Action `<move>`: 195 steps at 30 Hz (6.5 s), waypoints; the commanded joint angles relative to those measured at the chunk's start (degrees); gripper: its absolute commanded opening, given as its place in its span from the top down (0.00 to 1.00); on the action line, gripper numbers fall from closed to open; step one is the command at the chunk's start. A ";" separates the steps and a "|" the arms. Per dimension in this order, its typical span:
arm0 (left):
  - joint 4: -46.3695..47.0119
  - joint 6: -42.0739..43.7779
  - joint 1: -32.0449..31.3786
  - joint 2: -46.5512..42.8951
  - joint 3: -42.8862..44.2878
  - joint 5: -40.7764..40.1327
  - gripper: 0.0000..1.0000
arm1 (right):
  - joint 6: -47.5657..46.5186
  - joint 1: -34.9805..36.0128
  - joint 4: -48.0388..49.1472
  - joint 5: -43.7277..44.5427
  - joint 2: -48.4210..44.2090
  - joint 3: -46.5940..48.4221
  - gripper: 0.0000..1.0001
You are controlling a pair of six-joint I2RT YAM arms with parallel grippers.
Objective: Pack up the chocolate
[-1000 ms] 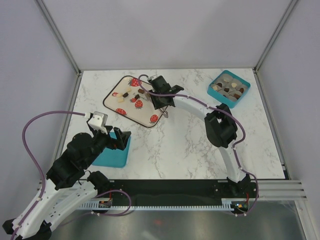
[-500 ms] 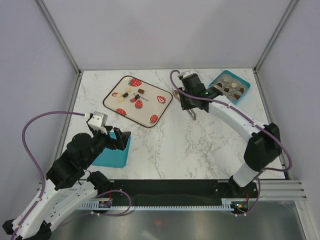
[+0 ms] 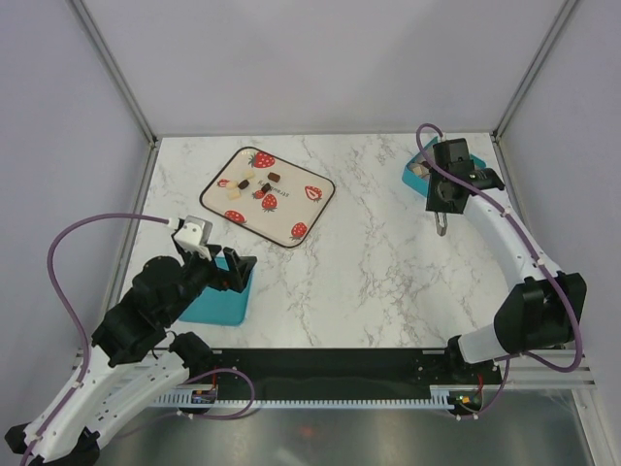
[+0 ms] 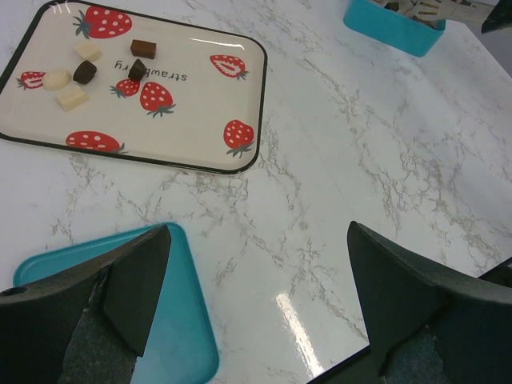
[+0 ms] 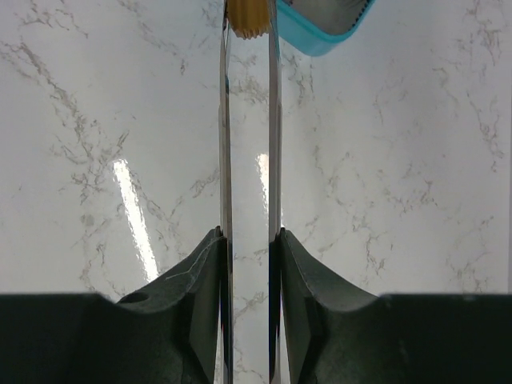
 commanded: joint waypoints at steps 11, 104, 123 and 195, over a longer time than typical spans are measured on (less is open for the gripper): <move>-0.46 -12.55 -0.24 5.88 3.26 -2.20 0.02 | 6.72 -2.41 -3.20 2.37 4.47 12.95 0.63; -2.92 -16.09 -0.16 4.22 -1.21 -3.97 0.01 | 13.84 11.29 8.75 -3.78 -7.56 -11.81 0.51; -3.63 -15.47 -0.24 -0.71 -2.89 -2.74 0.01 | 16.83 22.19 16.39 0.18 -14.60 -31.25 0.48; -1.17 -37.18 -0.16 47.97 -11.23 -1.78 0.40 | 11.03 23.07 10.07 -3.51 -35.69 -27.29 0.04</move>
